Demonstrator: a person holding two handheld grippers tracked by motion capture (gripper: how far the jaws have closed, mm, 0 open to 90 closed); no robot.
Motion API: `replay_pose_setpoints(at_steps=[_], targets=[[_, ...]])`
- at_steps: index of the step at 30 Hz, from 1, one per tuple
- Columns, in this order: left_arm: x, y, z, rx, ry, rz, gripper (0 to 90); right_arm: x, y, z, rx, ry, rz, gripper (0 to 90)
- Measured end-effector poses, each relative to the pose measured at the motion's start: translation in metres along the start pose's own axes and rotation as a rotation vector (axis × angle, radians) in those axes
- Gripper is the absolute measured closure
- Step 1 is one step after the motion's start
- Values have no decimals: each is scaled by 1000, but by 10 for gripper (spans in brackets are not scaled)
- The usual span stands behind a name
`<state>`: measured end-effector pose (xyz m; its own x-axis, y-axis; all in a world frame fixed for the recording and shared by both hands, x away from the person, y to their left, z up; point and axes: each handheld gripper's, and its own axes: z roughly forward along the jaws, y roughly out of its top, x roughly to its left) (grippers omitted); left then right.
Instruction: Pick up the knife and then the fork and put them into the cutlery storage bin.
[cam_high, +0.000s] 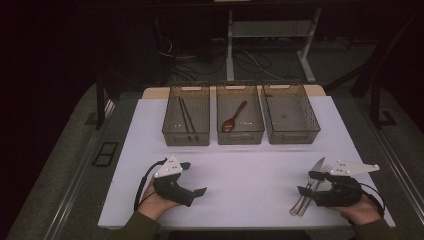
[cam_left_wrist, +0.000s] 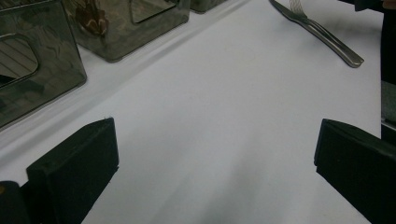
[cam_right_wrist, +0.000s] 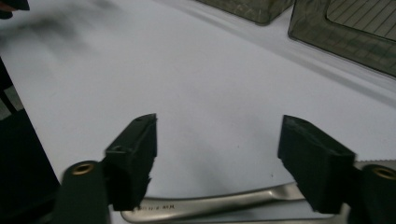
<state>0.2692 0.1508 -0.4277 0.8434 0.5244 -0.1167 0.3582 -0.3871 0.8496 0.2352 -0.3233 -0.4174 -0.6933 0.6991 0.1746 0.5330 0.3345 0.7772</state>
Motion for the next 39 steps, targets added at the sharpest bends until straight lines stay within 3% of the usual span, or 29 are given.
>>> replay_pose_setpoints(at_steps=[9,21,32,39], targets=[[-1,0,1,-1,-12,2,0,1,-5,0,48,21,-18,629],[-2,-1,2,10,-20,8,0,-2,-11,7,149,-12,-54,876],[-3,-1,4,7,-23,5,0,-6,-17,11,210,-20,-52,898],[-3,-1,5,14,-27,5,0,-7,-18,12,206,-19,-59,899]])
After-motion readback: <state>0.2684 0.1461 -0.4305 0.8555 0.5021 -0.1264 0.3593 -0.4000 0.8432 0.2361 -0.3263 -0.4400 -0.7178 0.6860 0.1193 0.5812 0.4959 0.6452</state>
